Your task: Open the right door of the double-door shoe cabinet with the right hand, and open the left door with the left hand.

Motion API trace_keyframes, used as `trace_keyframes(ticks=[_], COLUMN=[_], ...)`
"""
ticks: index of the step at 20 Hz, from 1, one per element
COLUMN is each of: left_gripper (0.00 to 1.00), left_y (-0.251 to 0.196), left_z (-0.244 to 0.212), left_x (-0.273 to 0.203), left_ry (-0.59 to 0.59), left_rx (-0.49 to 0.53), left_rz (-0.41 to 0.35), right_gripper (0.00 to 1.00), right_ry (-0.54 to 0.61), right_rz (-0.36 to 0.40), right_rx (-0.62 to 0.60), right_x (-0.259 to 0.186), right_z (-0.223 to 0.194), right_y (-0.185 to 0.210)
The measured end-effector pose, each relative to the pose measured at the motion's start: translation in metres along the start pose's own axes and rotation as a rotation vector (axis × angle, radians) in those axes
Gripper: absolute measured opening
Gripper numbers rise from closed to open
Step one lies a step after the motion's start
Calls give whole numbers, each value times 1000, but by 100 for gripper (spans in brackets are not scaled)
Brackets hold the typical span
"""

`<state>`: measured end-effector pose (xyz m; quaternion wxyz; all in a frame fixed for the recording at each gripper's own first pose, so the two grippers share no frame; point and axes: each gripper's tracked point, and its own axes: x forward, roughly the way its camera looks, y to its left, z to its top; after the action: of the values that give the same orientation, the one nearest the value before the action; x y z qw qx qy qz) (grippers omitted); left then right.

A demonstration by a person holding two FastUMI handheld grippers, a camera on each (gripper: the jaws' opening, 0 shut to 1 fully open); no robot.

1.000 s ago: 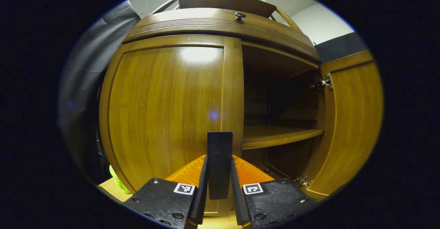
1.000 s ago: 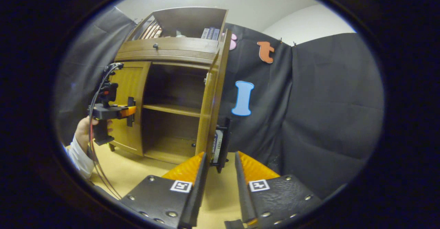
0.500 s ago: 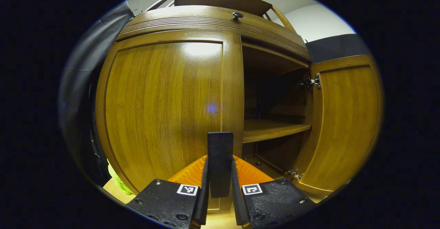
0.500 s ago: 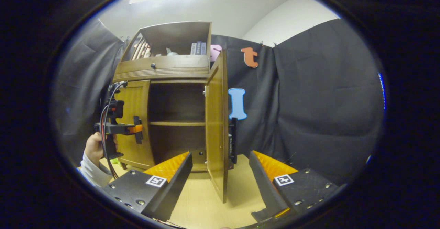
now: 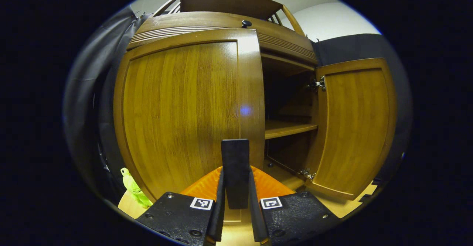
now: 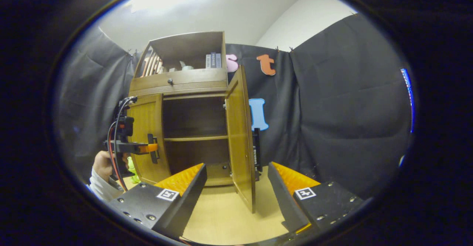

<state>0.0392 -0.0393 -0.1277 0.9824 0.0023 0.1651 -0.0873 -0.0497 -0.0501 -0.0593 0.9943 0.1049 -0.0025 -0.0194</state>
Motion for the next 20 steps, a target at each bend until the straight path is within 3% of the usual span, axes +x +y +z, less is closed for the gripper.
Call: trace_keyframes(ticks=[6, 10, 14, 20], left_gripper=[33, 32, 33, 30], left_y=[10, 22, 37, 50], left_z=[-4, -5, -8, -8], left_x=[-58, -88, -114, -134], left_ry=[-10, -10, -14, -31], left_rx=[-7, -7, 0, 14], left_rz=[-33, -1, 78, 105], right_gripper=[98, 99, 99, 98], right_ry=[-9, -5, -22, -1], right_rz=[-23, -8, -1, 39], right_rx=[-30, -28, -51, -72], right_x=[-1, -2, 4, 4], right_z=[1, 7, 4, -6], right_y=[4, 8, 21, 40])
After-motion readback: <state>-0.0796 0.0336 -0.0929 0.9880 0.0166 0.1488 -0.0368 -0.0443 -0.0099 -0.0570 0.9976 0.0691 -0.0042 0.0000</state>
